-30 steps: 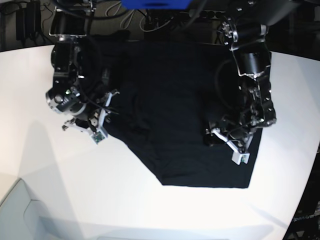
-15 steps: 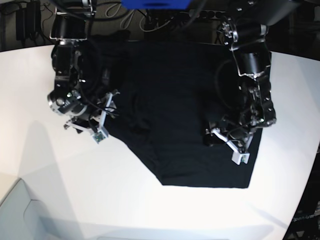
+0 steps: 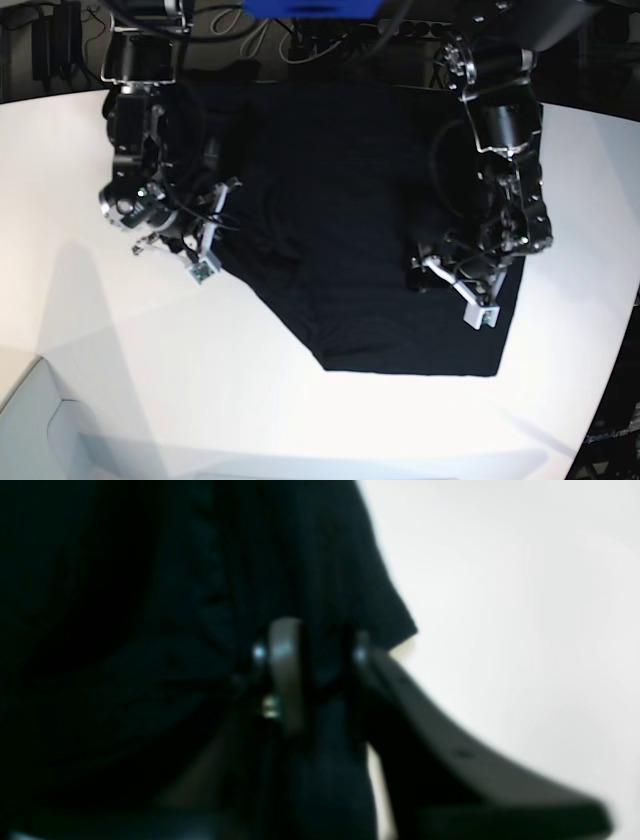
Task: Layout the t-shirt on the table in an organized manner, then fold the t-shirt properly
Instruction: 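Grasp the shirt edge with the right gripper and pull it outward, then regrasp the shirt edge with the right gripper and drag it away from the left gripper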
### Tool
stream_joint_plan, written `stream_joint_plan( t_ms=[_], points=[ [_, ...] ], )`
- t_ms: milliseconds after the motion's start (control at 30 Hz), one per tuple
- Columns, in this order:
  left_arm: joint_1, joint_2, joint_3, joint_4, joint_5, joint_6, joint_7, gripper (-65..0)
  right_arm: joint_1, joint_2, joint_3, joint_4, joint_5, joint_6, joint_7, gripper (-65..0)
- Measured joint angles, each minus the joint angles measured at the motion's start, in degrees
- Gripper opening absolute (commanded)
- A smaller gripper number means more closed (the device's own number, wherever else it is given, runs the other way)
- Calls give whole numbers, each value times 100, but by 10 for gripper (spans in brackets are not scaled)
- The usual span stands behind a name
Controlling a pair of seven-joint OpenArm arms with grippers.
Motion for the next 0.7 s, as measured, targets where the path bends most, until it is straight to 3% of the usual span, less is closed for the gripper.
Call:
stream_joint_plan(
  t_ms=[33,200,433,700],
  points=[
    [2,0,0,-2,0,-2,-2,-236,44,-2,2,-98,0,0,2,-650],
    [2,-2,-4,-9,0,0,-13,-236,116,17,4,-63,-11,-2,-26,-650],
    [61,-2,-2,26,-11,0,-63,-236,175,118,42,1475,-28,0,-26,-650],
    [160,-11,-2,52,-44,0,-190,-236,901,70,925,1508,-39,11,-24,-650]
  ],
)
